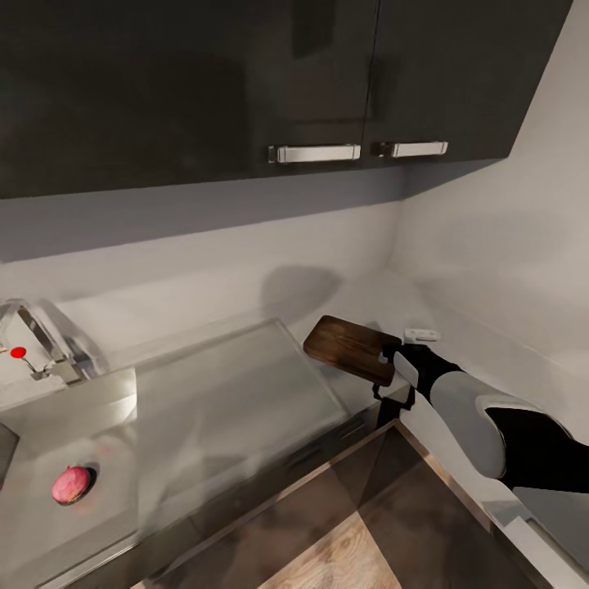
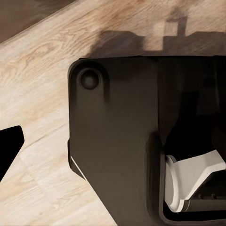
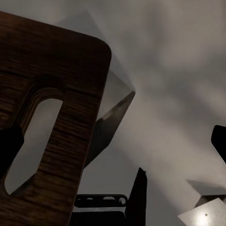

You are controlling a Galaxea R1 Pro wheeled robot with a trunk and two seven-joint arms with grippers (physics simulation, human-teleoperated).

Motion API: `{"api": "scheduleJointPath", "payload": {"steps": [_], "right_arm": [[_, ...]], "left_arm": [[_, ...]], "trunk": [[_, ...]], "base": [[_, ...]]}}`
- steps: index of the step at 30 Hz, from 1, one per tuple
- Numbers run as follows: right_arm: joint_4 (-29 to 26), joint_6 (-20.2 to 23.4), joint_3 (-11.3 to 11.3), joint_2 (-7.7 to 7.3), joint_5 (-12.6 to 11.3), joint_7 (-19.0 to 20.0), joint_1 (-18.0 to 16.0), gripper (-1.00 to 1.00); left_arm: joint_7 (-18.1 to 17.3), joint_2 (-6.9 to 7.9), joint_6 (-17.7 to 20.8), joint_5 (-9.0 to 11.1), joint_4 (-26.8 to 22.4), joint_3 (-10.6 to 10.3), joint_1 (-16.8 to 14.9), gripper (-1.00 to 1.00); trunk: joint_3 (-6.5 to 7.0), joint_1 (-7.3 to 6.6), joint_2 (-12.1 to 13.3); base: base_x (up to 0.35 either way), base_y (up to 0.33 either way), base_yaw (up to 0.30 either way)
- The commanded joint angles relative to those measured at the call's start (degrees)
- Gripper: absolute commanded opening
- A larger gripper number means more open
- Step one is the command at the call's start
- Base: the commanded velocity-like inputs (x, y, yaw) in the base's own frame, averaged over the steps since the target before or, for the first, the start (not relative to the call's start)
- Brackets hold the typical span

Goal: In the kitchen, take the Vidalia onion out of the sink, dice it on the chopping board with the paring knife, put the diced onion into the bowl on the countertop, then place both the paring knife and the chopping board into the sink.

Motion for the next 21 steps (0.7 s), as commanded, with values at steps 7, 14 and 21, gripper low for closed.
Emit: {"api": "scheduleJointPath", "payload": {"steps": [7,14,21], "right_arm": [[-0.1,0.3,-0.3,0.01,0.0,-0.1,0.0,1.00],[-0.1,0.3,-0.4,0.01,0.0,-0.1,0.0,1.00],[-0.1,0.3,-0.4,0.01,0.0,-0.1,0.0,1.00]], "left_arm": [[-0.1,-0.05,-0.1,0.1,0.0,0.0,0.0,1.00],[-0.1,-0.70,-0.1,0.0,0.5,0.0,0.0,1.00],[-0.1,-0.75,-0.1,0.0,0.6,0.0,0.0,1.00]], "trunk": [[-0.53,0.02,-0.1],[-1.09,0.02,-0.1],[-1.64,0.02,-0.1]], "base": [[0.000,0.000,0.000],[0.000,0.000,0.000],[0.000,0.000,0.000]]}}
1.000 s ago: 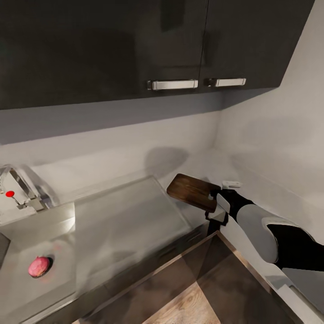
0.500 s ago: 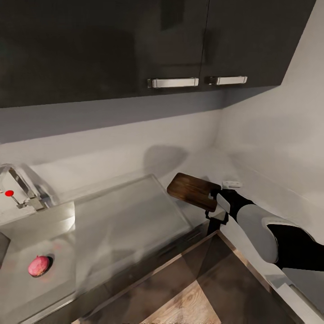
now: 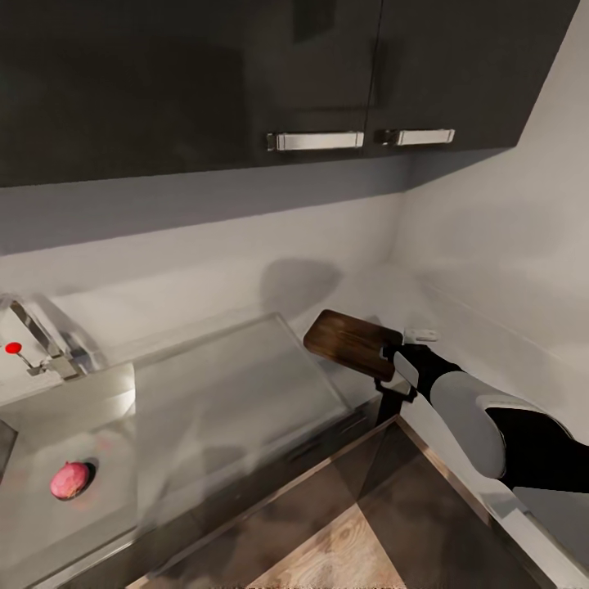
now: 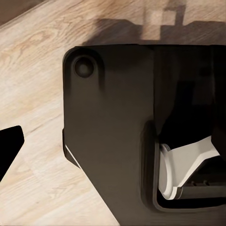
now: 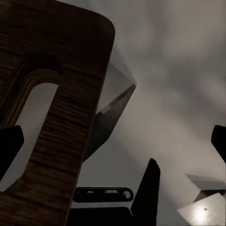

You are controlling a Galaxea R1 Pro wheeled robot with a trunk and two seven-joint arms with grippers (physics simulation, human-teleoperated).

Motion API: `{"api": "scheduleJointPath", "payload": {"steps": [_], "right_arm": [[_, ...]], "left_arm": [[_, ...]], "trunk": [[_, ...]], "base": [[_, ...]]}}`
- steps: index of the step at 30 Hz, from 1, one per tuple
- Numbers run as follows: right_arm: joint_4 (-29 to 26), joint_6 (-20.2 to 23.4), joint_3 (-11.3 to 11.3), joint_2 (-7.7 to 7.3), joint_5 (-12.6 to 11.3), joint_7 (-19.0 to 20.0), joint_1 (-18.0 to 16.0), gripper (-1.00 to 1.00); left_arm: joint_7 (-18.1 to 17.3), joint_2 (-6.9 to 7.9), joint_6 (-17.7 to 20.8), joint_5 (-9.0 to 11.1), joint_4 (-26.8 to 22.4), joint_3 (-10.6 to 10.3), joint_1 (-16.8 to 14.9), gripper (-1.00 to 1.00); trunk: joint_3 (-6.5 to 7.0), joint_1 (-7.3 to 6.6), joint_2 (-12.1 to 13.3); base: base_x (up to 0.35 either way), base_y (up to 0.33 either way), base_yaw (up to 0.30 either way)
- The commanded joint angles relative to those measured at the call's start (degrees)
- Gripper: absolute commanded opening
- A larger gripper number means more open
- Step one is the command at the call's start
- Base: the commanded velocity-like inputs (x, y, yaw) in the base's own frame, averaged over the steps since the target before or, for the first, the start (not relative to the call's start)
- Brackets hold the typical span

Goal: In the kitchen, take the Vidalia onion out of the sink, dice it on the chopping board with the paring knife, put the diced onion into the bowl on the countertop, then place both the paring knife and the chopping board into the sink.

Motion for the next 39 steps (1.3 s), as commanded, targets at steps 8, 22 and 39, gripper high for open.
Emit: {"api": "scheduleJointPath", "payload": {"steps": [8,22,39], "right_arm": [[-0.1,0.2,-0.3,0.01,0.0,-0.1,0.0,1.00],[-0.1,0.2,-0.3,0.01,0.0,-0.1,0.0,1.00],[0.5,0.2,-0.2,0.03,0.0,0.0,0.0,1.00]], "left_arm": [[-0.1,-0.01,-0.1,0.1,0.0,0.0,0.0,1.00],[-0.1,-0.01,-0.1,0.1,0.2,0.0,0.0,1.00],[-0.1,-0.01,-0.1,0.1,0.5,0.0,0.0,1.00]], "trunk": [[-0.71,0.02,-0.1],[-1.72,0.02,-0.1],[-2.03,0.02,-0.1]], "base": [[0.000,0.000,0.000],[0.000,0.000,0.000],[0.000,0.000,0.000]]}}
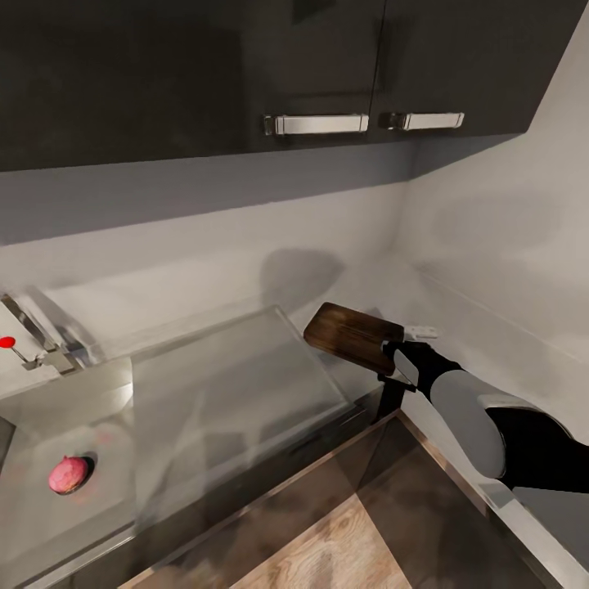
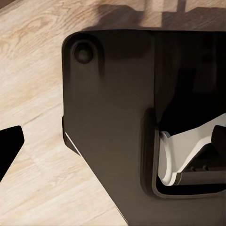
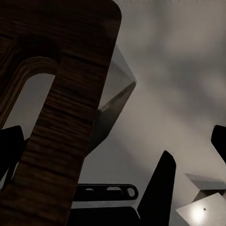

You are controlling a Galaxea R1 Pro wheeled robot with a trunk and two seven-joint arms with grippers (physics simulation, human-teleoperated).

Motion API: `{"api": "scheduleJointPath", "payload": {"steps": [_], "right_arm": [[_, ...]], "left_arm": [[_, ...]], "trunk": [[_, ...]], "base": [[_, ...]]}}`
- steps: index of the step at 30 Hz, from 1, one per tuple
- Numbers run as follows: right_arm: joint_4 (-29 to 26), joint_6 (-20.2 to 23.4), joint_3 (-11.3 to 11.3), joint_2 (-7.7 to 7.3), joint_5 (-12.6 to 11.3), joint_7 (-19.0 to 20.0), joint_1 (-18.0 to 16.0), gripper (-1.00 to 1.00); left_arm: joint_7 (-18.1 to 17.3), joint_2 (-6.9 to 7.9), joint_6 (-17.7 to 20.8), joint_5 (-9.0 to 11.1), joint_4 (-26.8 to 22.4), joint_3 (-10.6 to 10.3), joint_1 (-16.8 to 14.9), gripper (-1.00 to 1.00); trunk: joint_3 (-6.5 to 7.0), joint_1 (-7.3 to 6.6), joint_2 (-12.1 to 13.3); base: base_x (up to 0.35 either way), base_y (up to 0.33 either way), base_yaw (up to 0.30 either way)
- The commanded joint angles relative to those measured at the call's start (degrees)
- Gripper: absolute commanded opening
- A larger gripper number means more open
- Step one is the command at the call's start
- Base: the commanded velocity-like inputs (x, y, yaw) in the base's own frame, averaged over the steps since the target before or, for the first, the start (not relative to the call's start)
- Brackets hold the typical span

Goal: In the kitchen, take the Vidalia onion out of the sink, dice it on the chopping board with the paring knife, put the diced onion into the bowl on the countertop, then place both the paring knife and the chopping board into the sink.

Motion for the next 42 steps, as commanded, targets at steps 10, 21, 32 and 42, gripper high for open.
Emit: {"api": "scheduleJointPath", "payload": {"steps": [10,21,32,42], "right_arm": [[1.7,0.2,-0.4,0.00,-0.3,-0.1,0.1,1.00],[1.6,0.2,-0.4,0.09,-0.4,-0.1,0.1,-1.00],[1.5,0.3,-0.4,0.09,-0.5,-0.2,0.1,-1.00],[1.5,0.3,-0.4,0.18,-0.5,-0.2,0.1,-1.00]], "left_arm": [[-0.1,-0.01,-0.1,0.1,-0.1,0.0,0.0,1.00],[-0.1,-0.01,-0.1,0.1,-0.1,0.0,0.0,1.00],[-0.1,-0.01,-0.1,0.1,0.0,0.0,0.0,1.00],[-0.2,-0.01,-0.1,0.1,1.0,0.1,0.0,1.00]], "trunk": [[-0.08,0.03,-0.1],[-0.08,0.03,-0.1],[0.36,0.03,-0.1],[1.27,0.03,-0.1]], "base": [[0.000,0.000,0.000],[0.000,0.000,0.000],[0.000,0.000,0.000],[-0.014,0.002,0.000]]}}
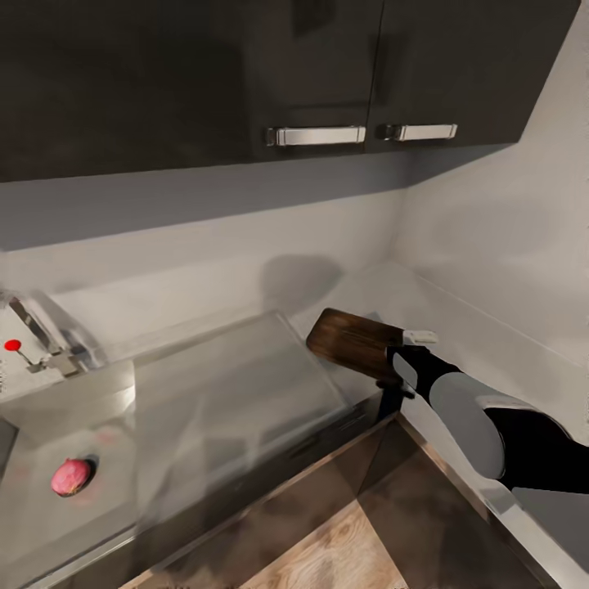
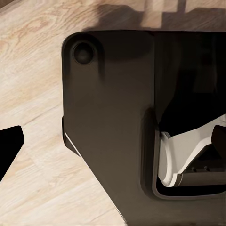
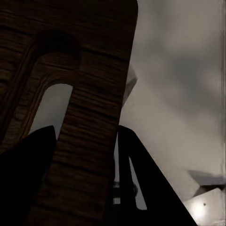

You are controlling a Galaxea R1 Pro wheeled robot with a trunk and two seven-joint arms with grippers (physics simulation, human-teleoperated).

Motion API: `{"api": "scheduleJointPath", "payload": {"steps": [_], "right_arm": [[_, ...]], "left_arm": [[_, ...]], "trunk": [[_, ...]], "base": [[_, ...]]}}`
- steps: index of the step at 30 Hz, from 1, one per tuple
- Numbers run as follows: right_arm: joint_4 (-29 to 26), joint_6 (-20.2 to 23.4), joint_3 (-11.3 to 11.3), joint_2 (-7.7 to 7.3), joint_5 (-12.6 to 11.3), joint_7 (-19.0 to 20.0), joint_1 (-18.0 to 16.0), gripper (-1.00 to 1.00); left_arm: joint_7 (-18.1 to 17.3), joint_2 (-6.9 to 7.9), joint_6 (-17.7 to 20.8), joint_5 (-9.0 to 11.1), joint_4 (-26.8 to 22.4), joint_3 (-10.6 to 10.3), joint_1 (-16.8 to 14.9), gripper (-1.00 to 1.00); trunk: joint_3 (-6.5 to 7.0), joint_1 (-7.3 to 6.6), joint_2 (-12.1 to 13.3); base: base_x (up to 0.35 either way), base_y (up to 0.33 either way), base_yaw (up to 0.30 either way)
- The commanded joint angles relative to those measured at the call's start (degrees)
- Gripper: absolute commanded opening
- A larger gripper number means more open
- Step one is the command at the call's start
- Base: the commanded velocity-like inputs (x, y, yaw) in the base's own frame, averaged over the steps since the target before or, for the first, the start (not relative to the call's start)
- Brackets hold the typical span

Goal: In the kitchen, take the Vidalia onion out of the sink, dice it on the chopping board with the paring knife, put the diced onion into the bowl on the countertop, then place both the paring knife and the chopping board into the sink.

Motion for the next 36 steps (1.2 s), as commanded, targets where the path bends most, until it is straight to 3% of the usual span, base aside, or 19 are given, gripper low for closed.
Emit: {"api": "scheduleJointPath", "payload": {"steps": [1,15,26,36], "right_arm": [[-0.1,0.2,-0.1,0.02,-0.4,-0.1,0.0,-1.00],[-0.1,0.2,0.0,0.10,-0.4,-0.1,0.0,-1.00],[-0.1,0.2,0.0,0.61,-0.6,-0.1,0.0,-1.00],[-0.1,0.2,0.0,0.74,-0.6,-0.1,0.0,-1.00]], "left_arm": [[-0.2,-0.01,-0.1,0.1,0.0,0.0,0.0,1.00],[-0.2,-0.01,-0.1,0.1,0.3,0.0,0.0,1.00],[-0.2,0.03,-0.1,0.1,0.8,0.1,0.0,1.00],[-0.2,0.00,-0.1,0.2,1.7,0.1,0.0,1.00]], "trunk": [[0.02,0.00,-0.1],[1.30,0.00,-0.1],[2.18,0.00,-0.1],[2.52,0.00,-0.1]], "base": [[-0.144,0.047,0.000],[-0.167,0.079,0.007],[-0.200,0.095,0.180],[-0.013,0.004,0.083]]}}
